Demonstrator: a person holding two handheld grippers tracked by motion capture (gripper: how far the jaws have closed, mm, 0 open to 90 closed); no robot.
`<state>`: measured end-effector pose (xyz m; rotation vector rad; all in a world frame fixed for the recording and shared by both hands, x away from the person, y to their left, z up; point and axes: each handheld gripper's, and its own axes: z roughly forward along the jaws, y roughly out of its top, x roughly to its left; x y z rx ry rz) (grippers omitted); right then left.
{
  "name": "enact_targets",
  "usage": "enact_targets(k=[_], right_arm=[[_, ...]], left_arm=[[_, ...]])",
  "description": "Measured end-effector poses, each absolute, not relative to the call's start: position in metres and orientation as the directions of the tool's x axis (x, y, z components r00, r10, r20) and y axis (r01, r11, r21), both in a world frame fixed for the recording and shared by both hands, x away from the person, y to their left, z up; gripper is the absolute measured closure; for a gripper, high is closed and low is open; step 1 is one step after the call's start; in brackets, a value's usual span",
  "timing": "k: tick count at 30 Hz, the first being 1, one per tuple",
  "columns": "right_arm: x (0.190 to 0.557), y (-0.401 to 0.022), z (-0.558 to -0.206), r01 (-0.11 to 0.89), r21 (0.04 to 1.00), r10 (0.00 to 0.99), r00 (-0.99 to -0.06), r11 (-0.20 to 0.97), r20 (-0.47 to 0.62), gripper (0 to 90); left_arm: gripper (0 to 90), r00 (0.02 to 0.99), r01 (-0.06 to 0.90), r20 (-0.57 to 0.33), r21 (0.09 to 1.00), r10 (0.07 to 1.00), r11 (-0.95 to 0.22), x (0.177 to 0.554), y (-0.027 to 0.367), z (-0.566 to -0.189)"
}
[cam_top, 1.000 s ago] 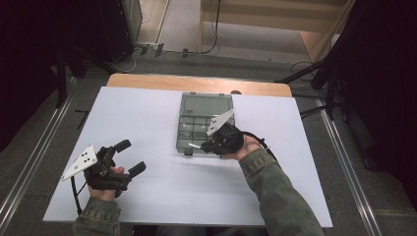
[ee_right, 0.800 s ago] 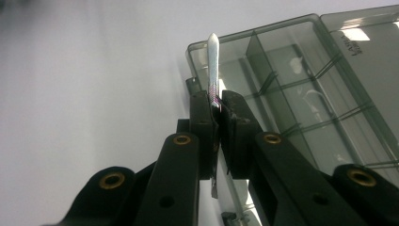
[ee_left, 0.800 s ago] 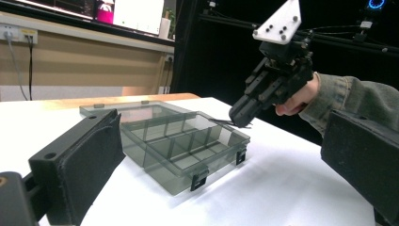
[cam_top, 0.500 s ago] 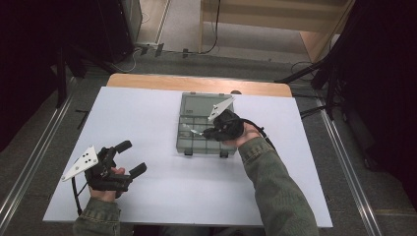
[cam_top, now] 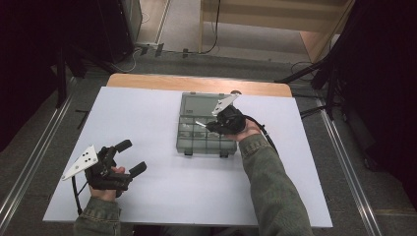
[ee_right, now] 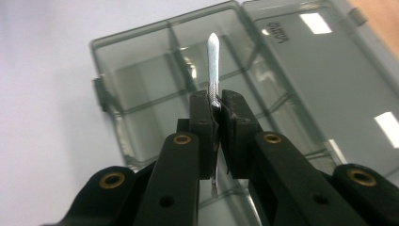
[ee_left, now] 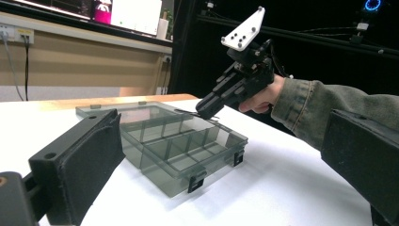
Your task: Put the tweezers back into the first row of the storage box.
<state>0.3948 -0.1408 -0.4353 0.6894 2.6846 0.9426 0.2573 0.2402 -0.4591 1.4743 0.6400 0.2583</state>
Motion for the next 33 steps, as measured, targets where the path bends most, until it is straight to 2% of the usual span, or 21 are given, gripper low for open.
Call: enact_targets(k=[7, 18, 19, 21, 23, 24, 25, 26, 27, 28, 29, 30, 31, 33], right_arm=[[0.401, -0.141, -0.441, 0.342, 0.634, 0.523, -0.844, 0.693, -0.116, 85.8], [0.413, -0.143, -0.457, 0.378, 0.601, 0.550, -0.826, 0.704, -0.126, 85.6], [0.413, -0.142, -0.458, 0.393, 0.598, 0.563, -0.817, 0.698, -0.121, 82.7], [0.411, -0.140, -0.459, 0.398, 0.605, 0.576, -0.808, 0.689, -0.124, 69.1], [0.410, -0.139, -0.457, 0.416, 0.607, 0.596, -0.794, 0.677, -0.120, 62.4], [0.410, -0.139, -0.457, 0.416, 0.607, 0.596, -0.794, 0.677, -0.120, 62.4], [0.408, -0.140, -0.455, 0.429, 0.606, 0.610, -0.783, 0.670, -0.121, 53.8], [0.408, -0.140, -0.455, 0.429, 0.606, 0.610, -0.783, 0.670, -0.121, 53.8], [0.408, -0.141, -0.452, 0.447, 0.610, 0.633, -0.766, 0.654, -0.116, 46.4], [0.408, -0.141, -0.452, 0.447, 0.610, 0.633, -0.766, 0.654, -0.116, 46.4], [0.406, -0.143, -0.449, 0.465, 0.622, 0.653, -0.751, 0.630, -0.100, 38.8], [0.406, -0.143, -0.449, 0.465, 0.622, 0.653, -0.751, 0.630, -0.100, 38.8], [0.406, -0.145, -0.446, 0.484, 0.626, 0.670, -0.738, 0.611, -0.084, 33.0], [0.405, -0.145, -0.445, 0.495, 0.626, 0.678, -0.731, 0.602, -0.074, 30.3]], left_arm=[[0.0, 0.810, 0.218, -0.244, 0.969, 0.533, 0.111, 0.257, 0.240, -0.459], [0.0, 0.812, 0.216, -0.242, 0.970, 0.531, 0.110, 0.256, 0.241, -0.458], [0.0, 0.812, 0.220, -0.245, 0.969, 0.530, 0.110, 0.256, 0.240, -0.459], [0.0, 0.812, 0.221, -0.246, 0.969, 0.529, 0.111, 0.256, 0.240, -0.459], [0.0, 0.812, 0.220, -0.246, 0.969, 0.529, 0.113, 0.256, 0.240, -0.459], [0.0, 0.812, 0.221, -0.248, 0.969, 0.528, 0.114, 0.256, 0.239, -0.459], [0.0, 0.813, 0.220, -0.247, 0.969, 0.528, 0.114, 0.256, 0.239, -0.459], [0.0, 0.813, 0.220, -0.246, 0.969, 0.528, 0.114, 0.256, 0.239, -0.459], [0.0, 0.813, 0.220, -0.246, 0.969, 0.527, 0.113, 0.256, 0.239, -0.459], [0.0, 0.814, 0.219, -0.243, 0.970, 0.527, 0.109, 0.256, 0.239, -0.459], [0.0, 0.815, 0.218, -0.239, 0.970, 0.528, 0.103, 0.256, 0.239, -0.459], [0.0, 0.815, 0.219, -0.240, 0.970, 0.528, 0.102, 0.256, 0.239, -0.459], [0.0, 0.815, 0.218, -0.239, 0.971, 0.528, 0.103, 0.256, 0.239, -0.459], [0.0, 0.814, 0.218, -0.239, 0.971, 0.529, 0.103, 0.256, 0.239, -0.459]])
